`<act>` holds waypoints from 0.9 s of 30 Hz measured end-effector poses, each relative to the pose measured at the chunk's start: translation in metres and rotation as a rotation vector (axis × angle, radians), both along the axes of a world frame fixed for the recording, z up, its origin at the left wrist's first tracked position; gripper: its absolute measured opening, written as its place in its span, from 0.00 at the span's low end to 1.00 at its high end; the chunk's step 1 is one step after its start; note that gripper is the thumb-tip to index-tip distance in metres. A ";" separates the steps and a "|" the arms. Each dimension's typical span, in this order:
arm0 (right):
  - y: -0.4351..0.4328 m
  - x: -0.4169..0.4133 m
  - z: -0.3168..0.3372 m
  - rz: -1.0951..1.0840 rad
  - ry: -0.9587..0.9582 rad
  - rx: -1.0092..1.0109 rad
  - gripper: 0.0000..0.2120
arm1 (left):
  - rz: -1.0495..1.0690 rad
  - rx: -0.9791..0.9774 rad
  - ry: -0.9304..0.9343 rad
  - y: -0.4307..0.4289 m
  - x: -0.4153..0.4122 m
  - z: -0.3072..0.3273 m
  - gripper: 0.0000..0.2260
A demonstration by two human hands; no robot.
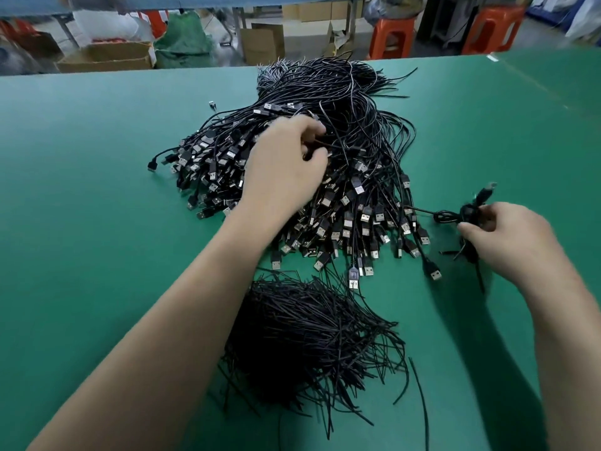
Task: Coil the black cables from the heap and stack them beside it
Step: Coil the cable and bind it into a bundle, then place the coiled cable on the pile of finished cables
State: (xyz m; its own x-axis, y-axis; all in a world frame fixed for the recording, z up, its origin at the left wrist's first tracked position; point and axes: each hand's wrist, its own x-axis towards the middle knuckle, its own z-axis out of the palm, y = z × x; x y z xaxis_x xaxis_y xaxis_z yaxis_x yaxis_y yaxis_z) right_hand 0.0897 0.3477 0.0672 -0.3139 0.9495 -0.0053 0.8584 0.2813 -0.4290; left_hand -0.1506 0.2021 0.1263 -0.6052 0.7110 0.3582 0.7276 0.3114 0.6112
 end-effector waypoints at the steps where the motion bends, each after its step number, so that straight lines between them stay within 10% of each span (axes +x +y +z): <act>1: 0.003 0.002 -0.002 -0.017 -0.010 -0.021 0.14 | 0.020 -0.028 0.085 0.011 -0.007 0.002 0.16; 5: -0.003 0.000 -0.004 0.000 -0.108 -0.041 0.30 | 0.067 -0.243 0.337 0.050 -0.022 0.002 0.23; 10: -0.017 -0.016 -0.008 0.185 -0.232 -0.141 0.26 | 0.063 -0.598 0.372 0.074 -0.026 -0.005 0.22; 16: -0.021 -0.017 -0.002 0.204 -0.232 -0.117 0.26 | 0.121 -0.366 0.357 0.072 -0.029 -0.012 0.15; 21: -0.035 -0.022 0.016 0.311 0.267 -0.112 0.22 | 0.119 0.137 0.087 0.041 -0.019 0.007 0.10; 27: -0.072 -0.051 0.033 0.401 1.032 -0.852 0.28 | -0.110 0.340 0.114 -0.037 0.053 -0.004 0.09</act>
State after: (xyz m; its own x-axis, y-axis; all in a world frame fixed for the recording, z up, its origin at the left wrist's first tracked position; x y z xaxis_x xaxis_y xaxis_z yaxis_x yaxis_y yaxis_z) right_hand 0.0386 0.2753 0.1002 -0.7762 0.6166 -0.1313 -0.0217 -0.2343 -0.9719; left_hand -0.0978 0.1652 0.1225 -0.4740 0.5985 0.6458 0.8149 0.0203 0.5793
